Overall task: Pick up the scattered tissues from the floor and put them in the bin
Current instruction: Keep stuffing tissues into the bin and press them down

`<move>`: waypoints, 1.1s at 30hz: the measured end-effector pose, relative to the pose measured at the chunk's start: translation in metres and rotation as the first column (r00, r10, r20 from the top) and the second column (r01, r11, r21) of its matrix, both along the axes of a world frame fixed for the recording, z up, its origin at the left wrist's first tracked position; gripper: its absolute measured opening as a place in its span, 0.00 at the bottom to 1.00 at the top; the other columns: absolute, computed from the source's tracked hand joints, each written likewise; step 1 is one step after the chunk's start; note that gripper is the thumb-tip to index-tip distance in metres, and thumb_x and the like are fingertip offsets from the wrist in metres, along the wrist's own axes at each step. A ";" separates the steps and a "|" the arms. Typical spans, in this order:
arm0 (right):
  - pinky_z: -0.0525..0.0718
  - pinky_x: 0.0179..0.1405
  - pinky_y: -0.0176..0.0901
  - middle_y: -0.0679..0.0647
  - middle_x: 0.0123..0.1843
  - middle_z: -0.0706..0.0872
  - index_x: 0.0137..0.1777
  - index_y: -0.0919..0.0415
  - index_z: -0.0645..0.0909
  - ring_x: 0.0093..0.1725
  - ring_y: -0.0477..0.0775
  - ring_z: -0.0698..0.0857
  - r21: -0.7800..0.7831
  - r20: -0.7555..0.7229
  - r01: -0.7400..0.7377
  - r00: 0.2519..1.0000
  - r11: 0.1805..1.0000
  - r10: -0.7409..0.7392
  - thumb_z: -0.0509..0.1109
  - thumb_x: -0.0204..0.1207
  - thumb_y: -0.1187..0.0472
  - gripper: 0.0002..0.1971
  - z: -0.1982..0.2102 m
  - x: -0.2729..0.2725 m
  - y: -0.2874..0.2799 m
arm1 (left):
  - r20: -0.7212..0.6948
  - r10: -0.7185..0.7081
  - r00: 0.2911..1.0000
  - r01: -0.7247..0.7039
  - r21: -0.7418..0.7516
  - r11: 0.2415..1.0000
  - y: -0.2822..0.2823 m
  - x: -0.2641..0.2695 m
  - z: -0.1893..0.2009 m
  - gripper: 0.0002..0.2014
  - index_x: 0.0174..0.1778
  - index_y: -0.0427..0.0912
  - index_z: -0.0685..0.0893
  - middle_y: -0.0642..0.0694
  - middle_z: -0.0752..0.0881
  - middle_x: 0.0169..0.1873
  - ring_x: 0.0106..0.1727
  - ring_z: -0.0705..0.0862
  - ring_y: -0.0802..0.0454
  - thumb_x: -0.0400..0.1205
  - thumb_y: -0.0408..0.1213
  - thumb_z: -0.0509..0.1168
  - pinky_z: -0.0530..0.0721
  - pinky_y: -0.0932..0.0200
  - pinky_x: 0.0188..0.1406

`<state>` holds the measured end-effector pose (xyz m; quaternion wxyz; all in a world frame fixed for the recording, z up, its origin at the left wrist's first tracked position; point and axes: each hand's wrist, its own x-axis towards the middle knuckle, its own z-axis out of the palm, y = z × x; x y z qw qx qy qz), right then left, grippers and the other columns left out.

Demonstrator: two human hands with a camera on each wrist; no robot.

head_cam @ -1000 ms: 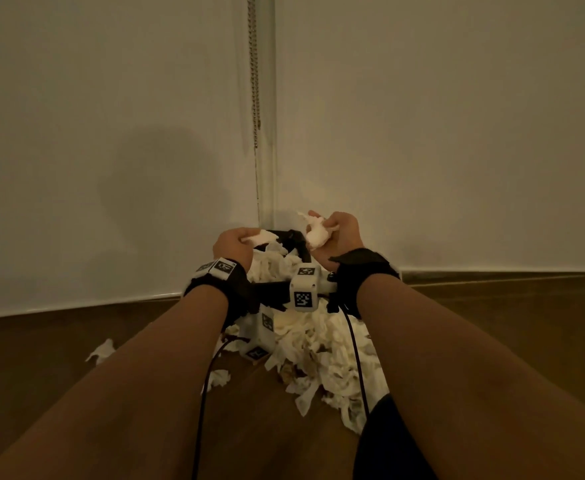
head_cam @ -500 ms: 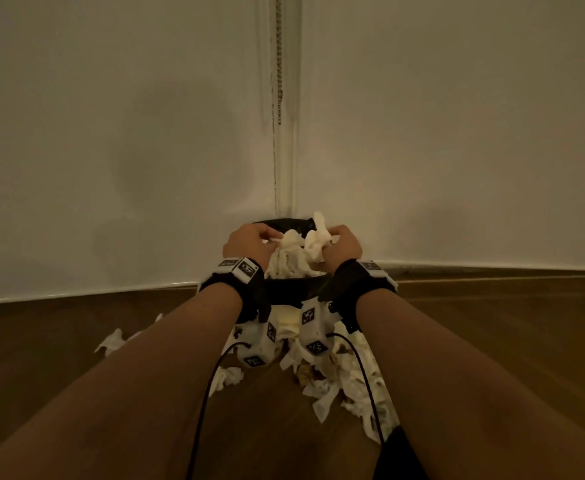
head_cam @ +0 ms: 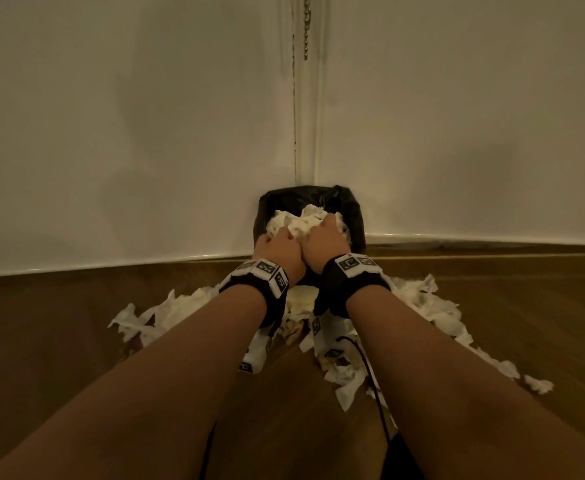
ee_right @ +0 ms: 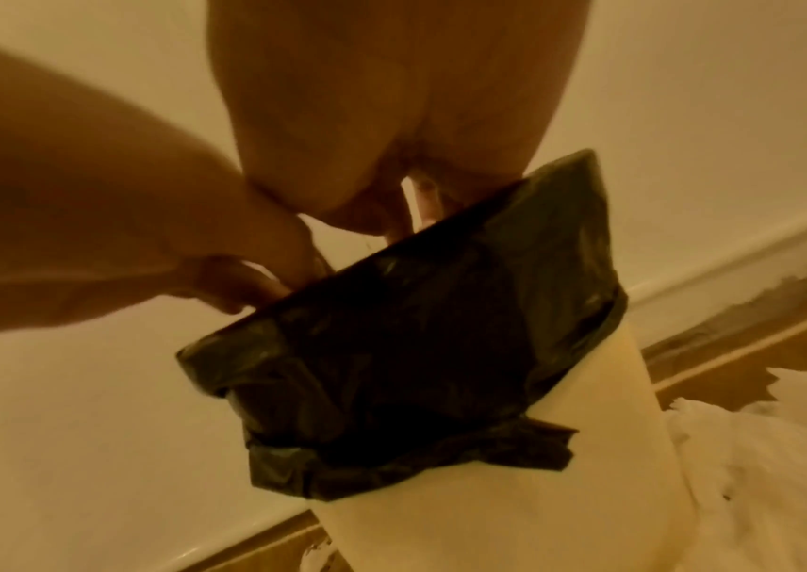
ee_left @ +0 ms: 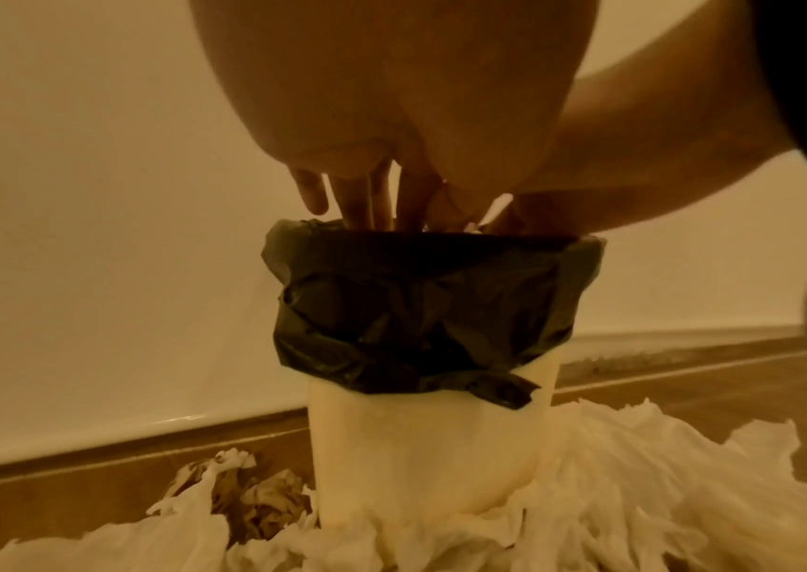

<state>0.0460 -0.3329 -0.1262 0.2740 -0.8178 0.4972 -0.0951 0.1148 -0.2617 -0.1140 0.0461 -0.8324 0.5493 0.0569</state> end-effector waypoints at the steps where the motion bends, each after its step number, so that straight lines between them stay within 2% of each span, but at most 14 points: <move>1: 0.77 0.59 0.50 0.65 0.72 0.71 0.73 0.68 0.67 0.69 0.67 0.74 -0.001 -0.022 -0.035 0.999 0.999 0.035 0.57 0.81 0.59 0.22 -0.001 0.002 0.000 | 0.003 -0.012 1.000 0.012 0.018 1.000 0.000 0.001 -0.003 0.16 0.64 0.47 0.78 0.46 0.76 0.65 0.68 0.72 0.49 0.82 0.42 0.54 0.64 0.51 0.70; 3: 0.76 0.61 0.55 0.65 0.69 0.75 0.68 0.66 0.73 0.67 0.66 0.76 0.013 -0.043 -0.063 0.997 0.998 0.064 0.54 0.82 0.58 0.19 -0.006 0.010 0.000 | 0.005 -0.022 1.000 0.022 0.037 0.999 0.002 0.007 -0.006 0.16 0.65 0.48 0.75 0.47 0.79 0.62 0.66 0.75 0.50 0.82 0.42 0.53 0.63 0.51 0.71; 6: 0.75 0.65 0.55 0.66 0.70 0.78 0.69 0.67 0.74 0.67 0.65 0.78 0.047 -0.133 -0.165 0.976 0.985 0.170 0.45 0.85 0.59 0.22 -0.011 0.018 -0.004 | 0.059 -0.092 0.994 0.088 0.080 0.993 0.006 0.016 -0.013 0.24 0.76 0.45 0.64 0.48 0.82 0.60 0.60 0.79 0.47 0.82 0.42 0.53 0.61 0.49 0.69; 9: 0.68 0.72 0.58 0.68 0.76 0.70 0.75 0.70 0.65 0.74 0.68 0.71 0.057 -0.227 -0.192 0.953 0.980 0.200 0.41 0.85 0.58 0.25 -0.014 0.022 -0.007 | 0.049 -0.077 0.996 0.071 0.108 0.992 0.006 0.022 -0.016 0.29 0.81 0.46 0.53 0.45 0.79 0.65 0.66 0.73 0.41 0.83 0.43 0.50 0.58 0.39 0.69; 11: 0.66 0.74 0.57 0.67 0.77 0.69 0.76 0.69 0.65 0.75 0.67 0.70 0.075 -0.280 -0.194 0.937 0.978 0.207 0.41 0.84 0.57 0.26 -0.015 0.023 -0.011 | 0.016 -0.053 0.998 0.051 0.128 0.990 0.005 0.021 -0.017 0.30 0.82 0.47 0.50 0.44 0.75 0.69 0.69 0.69 0.39 0.83 0.42 0.50 0.57 0.34 0.68; 13: 0.68 0.73 0.56 0.68 0.76 0.70 0.75 0.69 0.65 0.74 0.67 0.72 0.078 -0.312 -0.240 0.916 0.968 0.252 0.44 0.84 0.57 0.25 -0.017 0.023 -0.013 | 0.005 -0.038 0.999 0.037 0.137 0.990 0.006 0.021 -0.017 0.29 0.81 0.46 0.53 0.43 0.75 0.68 0.68 0.69 0.38 0.82 0.40 0.51 0.57 0.32 0.67; 16: 0.74 0.69 0.55 0.66 0.74 0.74 0.72 0.66 0.69 0.70 0.65 0.76 0.060 -0.361 -0.339 0.870 0.939 0.336 0.55 0.82 0.59 0.20 -0.017 0.018 -0.014 | 0.000 -0.045 0.999 0.044 0.135 0.990 0.008 0.021 -0.017 0.27 0.79 0.45 0.58 0.44 0.75 0.68 0.68 0.69 0.38 0.81 0.38 0.53 0.57 0.30 0.66; 19: 0.72 0.72 0.56 0.63 0.75 0.72 0.74 0.62 0.69 0.72 0.63 0.75 0.053 -0.422 -0.381 0.829 0.923 0.367 0.62 0.79 0.59 0.23 -0.012 0.017 -0.012 | -0.006 -0.014 1.000 0.014 0.029 0.999 0.010 0.022 -0.013 0.22 0.76 0.49 0.64 0.46 0.78 0.65 0.68 0.71 0.44 0.85 0.43 0.44 0.57 0.35 0.67; 22: 0.62 0.77 0.61 0.60 0.81 0.62 0.79 0.57 0.62 0.79 0.65 0.61 -0.108 -0.355 -0.170 0.927 0.980 0.122 0.56 0.81 0.53 0.27 -0.001 0.017 -0.002 | -0.053 0.018 0.998 -0.026 -0.170 0.985 0.015 0.025 0.000 0.21 0.72 0.51 0.69 0.47 0.82 0.60 0.66 0.73 0.48 0.86 0.46 0.40 0.60 0.41 0.64; 23: 0.62 0.76 0.61 0.60 0.79 0.64 0.77 0.58 0.66 0.78 0.65 0.61 -0.201 -0.303 -0.115 0.952 0.973 0.050 0.57 0.80 0.53 0.25 0.004 0.016 0.003 | -0.039 0.013 0.999 -0.022 -0.237 0.971 0.018 0.026 0.005 0.21 0.72 0.51 0.70 0.47 0.82 0.61 0.66 0.74 0.48 0.86 0.45 0.42 0.61 0.43 0.63; 25: 0.65 0.71 0.58 0.62 0.73 0.69 0.70 0.59 0.73 0.73 0.65 0.65 -0.404 -0.226 -0.123 0.974 0.906 0.032 0.61 0.78 0.57 0.20 0.014 0.019 0.015 | -0.008 0.024 1.000 -0.026 -0.354 0.935 0.027 0.030 0.017 0.19 0.71 0.51 0.71 0.49 0.81 0.63 0.66 0.74 0.48 0.85 0.43 0.45 0.62 0.45 0.61; 27: 0.68 0.66 0.55 0.62 0.68 0.72 0.65 0.60 0.76 0.68 0.64 0.68 -0.530 -0.143 -0.173 0.983 0.830 0.114 0.61 0.78 0.58 0.17 0.027 0.026 0.033 | 0.003 0.063 0.998 -0.056 -0.429 0.901 0.037 0.037 0.026 0.17 0.68 0.51 0.72 0.49 0.80 0.64 0.64 0.75 0.47 0.84 0.41 0.47 0.63 0.47 0.59; 29: 0.70 0.63 0.52 0.60 0.67 0.73 0.65 0.60 0.76 0.67 0.62 0.69 -0.566 -0.099 -0.260 0.964 0.783 0.248 0.59 0.79 0.58 0.16 0.038 0.039 0.055 | -0.009 0.140 0.990 -0.128 -0.464 0.876 0.054 0.046 0.030 0.14 0.64 0.50 0.73 0.48 0.80 0.61 0.61 0.77 0.46 0.82 0.39 0.52 0.64 0.47 0.59; 33: 0.72 0.61 0.49 0.58 0.65 0.75 0.65 0.59 0.74 0.67 0.60 0.71 -0.553 -0.168 -0.461 0.878 0.694 0.449 0.58 0.80 0.60 0.16 0.043 0.062 0.105 | -0.164 0.404 0.900 -0.433 -0.455 0.778 0.104 0.068 0.021 0.14 0.57 0.50 0.72 0.47 0.80 0.57 0.59 0.79 0.44 0.77 0.33 0.60 0.67 0.46 0.60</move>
